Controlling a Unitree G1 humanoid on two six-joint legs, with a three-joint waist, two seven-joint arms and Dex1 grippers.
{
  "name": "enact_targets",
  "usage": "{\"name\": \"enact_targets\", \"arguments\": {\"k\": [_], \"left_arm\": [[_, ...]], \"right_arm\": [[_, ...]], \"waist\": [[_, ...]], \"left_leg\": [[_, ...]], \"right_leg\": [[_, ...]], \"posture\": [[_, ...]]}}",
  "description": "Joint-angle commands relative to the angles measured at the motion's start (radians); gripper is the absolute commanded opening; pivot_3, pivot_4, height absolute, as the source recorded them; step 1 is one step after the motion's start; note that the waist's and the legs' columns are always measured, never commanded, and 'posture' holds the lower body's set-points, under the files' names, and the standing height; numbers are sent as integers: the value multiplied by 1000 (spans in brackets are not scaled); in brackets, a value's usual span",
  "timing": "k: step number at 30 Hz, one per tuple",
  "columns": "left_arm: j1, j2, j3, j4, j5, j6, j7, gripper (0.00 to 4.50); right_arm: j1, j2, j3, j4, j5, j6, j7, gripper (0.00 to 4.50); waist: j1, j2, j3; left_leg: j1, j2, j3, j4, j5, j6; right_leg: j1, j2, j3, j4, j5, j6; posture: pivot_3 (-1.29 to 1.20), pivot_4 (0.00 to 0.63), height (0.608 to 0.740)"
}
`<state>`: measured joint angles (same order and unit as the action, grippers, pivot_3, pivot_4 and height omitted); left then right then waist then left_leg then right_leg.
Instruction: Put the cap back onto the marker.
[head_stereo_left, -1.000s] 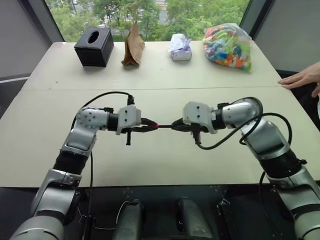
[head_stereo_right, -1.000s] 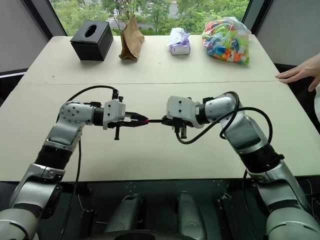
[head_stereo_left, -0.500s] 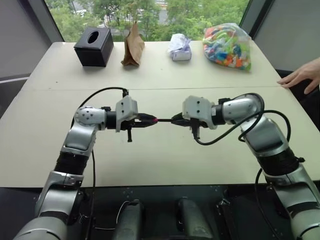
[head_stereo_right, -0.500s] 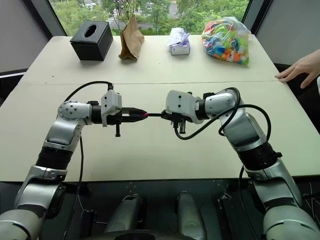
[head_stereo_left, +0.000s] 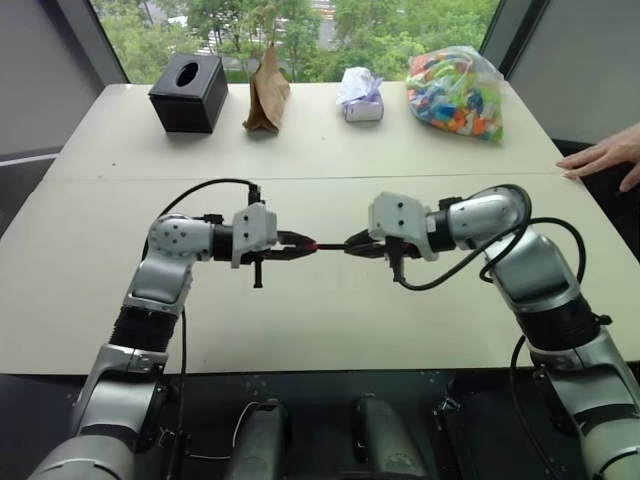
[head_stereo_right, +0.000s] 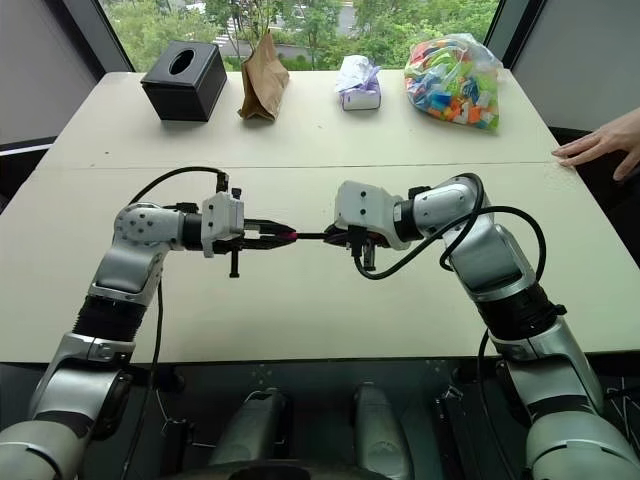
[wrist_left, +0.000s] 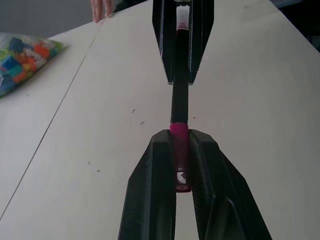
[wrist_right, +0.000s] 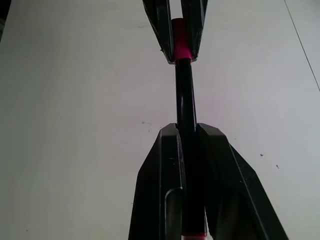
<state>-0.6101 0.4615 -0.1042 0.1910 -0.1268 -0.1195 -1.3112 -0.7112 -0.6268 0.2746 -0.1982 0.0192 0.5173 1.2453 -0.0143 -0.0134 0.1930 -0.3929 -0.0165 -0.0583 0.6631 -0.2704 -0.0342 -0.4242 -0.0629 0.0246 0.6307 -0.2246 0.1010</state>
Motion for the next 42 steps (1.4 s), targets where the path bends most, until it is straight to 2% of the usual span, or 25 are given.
{"name": "enact_targets", "arguments": {"k": [1, 25, 42], "left_arm": [[-61, -67, -48, -78, -61, -78, -2, 0], [-78, -72, -97, -26, -35, -100, -107, 0], [-64, -63, -106, 7, 47, -123, -81, 0]], "right_arm": [[-12, 80, 95, -65, 66, -20, 32, 33], [-35, 113, 136, -79, 23, -20, 40, 33], [-57, 131, 108, -104, 17, 2, 32, 33]], "waist": [[0, 0, 0], [0, 0, 0], [0, 0, 0]], "left_leg": [[0, 0, 0, 0, 0, 0], [0, 0, 0, 0, 0, 0], [0, 0, 0, 0, 0, 0]], "right_leg": [[0, 0, 0, 0, 0, 0], [0, 0, 0, 0, 0, 0], [0, 0, 0, 0, 0, 0]], "posture": [[0, 150, 740], [0, 150, 740], [0, 150, 740]]}}
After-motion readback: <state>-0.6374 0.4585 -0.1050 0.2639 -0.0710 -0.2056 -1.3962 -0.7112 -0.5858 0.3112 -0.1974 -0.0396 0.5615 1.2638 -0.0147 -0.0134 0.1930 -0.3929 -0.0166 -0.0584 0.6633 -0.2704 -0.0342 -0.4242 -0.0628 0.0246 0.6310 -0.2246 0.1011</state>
